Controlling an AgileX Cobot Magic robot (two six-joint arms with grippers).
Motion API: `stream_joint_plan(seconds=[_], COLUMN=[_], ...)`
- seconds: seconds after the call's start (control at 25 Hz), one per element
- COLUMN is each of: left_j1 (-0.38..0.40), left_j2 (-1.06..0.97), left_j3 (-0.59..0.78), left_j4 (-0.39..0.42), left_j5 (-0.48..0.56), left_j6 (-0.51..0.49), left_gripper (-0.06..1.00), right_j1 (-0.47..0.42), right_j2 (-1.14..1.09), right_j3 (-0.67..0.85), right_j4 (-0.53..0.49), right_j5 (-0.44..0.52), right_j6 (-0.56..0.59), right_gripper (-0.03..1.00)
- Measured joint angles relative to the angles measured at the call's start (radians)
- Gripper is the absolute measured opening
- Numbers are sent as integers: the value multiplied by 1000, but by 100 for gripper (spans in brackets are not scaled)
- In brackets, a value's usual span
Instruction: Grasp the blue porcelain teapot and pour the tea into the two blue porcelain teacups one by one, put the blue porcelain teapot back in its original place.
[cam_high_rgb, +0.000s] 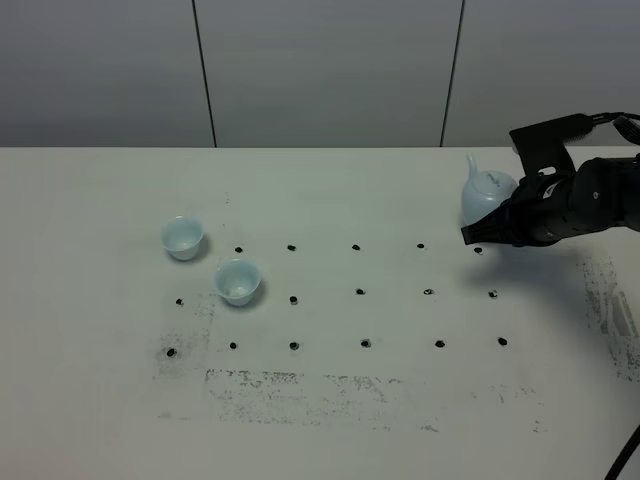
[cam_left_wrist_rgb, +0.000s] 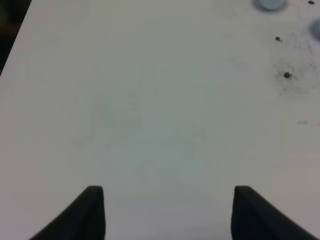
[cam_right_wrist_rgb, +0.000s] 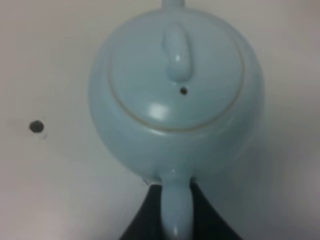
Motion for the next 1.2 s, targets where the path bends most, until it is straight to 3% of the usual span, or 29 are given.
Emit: stream_joint_plan(seconds=[0.24,0.56,1.2], left_j1=[0,0,0], left_j2=[0,0,0], left_j3=[0,0,0], left_j4=[0,0,0], left_j5=[0,0,0], left_j6=[0,0,0], left_gripper=[52,52,52], right_j1=[53,228,348], right_j2=[-50,-58,300], right_j3=[0,-70,-824], right_j4=[-2,6,128], right_j5=[-22,-4,402], right_j6=[0,-121,-621], right_gripper=[3,3,3])
